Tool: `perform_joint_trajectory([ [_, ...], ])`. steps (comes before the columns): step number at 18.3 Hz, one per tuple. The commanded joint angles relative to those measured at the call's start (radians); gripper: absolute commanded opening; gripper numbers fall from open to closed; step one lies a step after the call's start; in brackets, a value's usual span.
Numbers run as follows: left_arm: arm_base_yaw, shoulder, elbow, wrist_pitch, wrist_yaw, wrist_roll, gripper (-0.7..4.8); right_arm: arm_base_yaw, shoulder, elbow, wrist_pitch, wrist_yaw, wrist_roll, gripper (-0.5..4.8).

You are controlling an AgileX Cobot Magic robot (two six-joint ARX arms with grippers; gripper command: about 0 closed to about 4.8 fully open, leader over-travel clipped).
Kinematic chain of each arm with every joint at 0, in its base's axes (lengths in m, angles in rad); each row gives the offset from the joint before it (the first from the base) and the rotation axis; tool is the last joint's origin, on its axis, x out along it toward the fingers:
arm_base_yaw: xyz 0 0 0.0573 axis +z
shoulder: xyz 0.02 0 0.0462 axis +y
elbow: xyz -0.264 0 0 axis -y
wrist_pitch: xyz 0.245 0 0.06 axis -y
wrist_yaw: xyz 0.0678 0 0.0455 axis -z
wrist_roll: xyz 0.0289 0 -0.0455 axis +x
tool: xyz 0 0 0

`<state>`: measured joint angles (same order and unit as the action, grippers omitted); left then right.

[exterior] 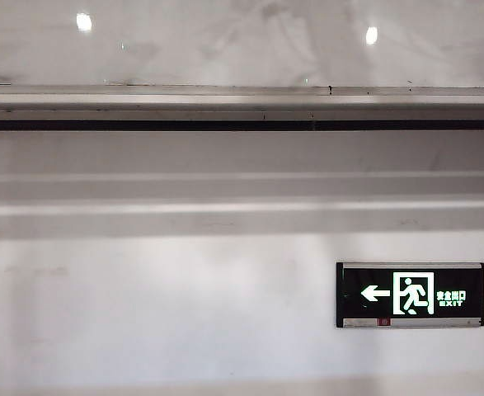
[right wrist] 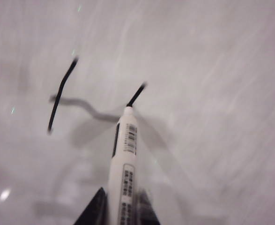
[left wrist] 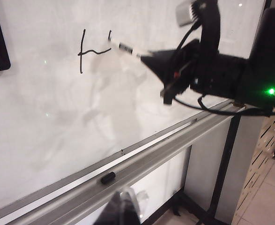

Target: Take a marker from the whiteboard tray, write "Hi!" on the whiteboard, and then put the marker back vertically into the whiteboard tray.

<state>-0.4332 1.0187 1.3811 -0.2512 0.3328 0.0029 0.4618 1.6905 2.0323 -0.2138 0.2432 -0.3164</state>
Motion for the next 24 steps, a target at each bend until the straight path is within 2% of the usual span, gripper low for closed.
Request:
perform_joint_trajectory([
  [1, -0.001, -0.002, 0.005, 0.006, 0.003, -0.003, -0.05, 0.000, 0.000, 0.004, -0.076, 0.009, 0.003, -0.01],
  [5, -0.001, -0.002, 0.005, 0.005, 0.003, -0.003, -0.05, 0.000, 0.000, 0.004, -0.142, 0.009, 0.032, -0.01],
  [10, -0.001, -0.002, 0.005, 0.005, 0.004, -0.003, -0.05, 0.000, -0.060, 0.004, -0.117, 0.011, 0.031, -0.01],
  [11, -0.001, -0.002, 0.005, 0.005, 0.005, -0.003, -0.05, 0.000, -0.078, 0.004, -0.117, 0.037, 0.029, -0.01],
  [13, -0.001, -0.001, 0.005, 0.014, 0.032, -0.003, -0.05, -0.008, -0.090, 0.004, -0.106, 0.068, 0.016, -0.01],
  [15, -0.007, 0.000, 0.005, 0.030, 0.076, -0.003, -0.05, -0.029, -0.087, 0.004, -0.100, 0.057, 0.017, -0.01],
  [19, -0.106, 0.005, 0.005, 0.060, 0.071, 0.001, -0.05, -0.037, -0.071, 0.004, -0.097, 0.035, 0.017, -0.01],
  [22, -0.174, 0.005, 0.005, 0.064, -0.006, 0.001, -0.05, -0.037, -0.069, 0.004, -0.095, 0.018, 0.017, -0.01],
  [24, -0.182, 0.005, 0.005, 0.065, -0.016, 0.002, -0.05, -0.037, -0.062, 0.004, -0.085, -0.003, 0.017, -0.01],
])
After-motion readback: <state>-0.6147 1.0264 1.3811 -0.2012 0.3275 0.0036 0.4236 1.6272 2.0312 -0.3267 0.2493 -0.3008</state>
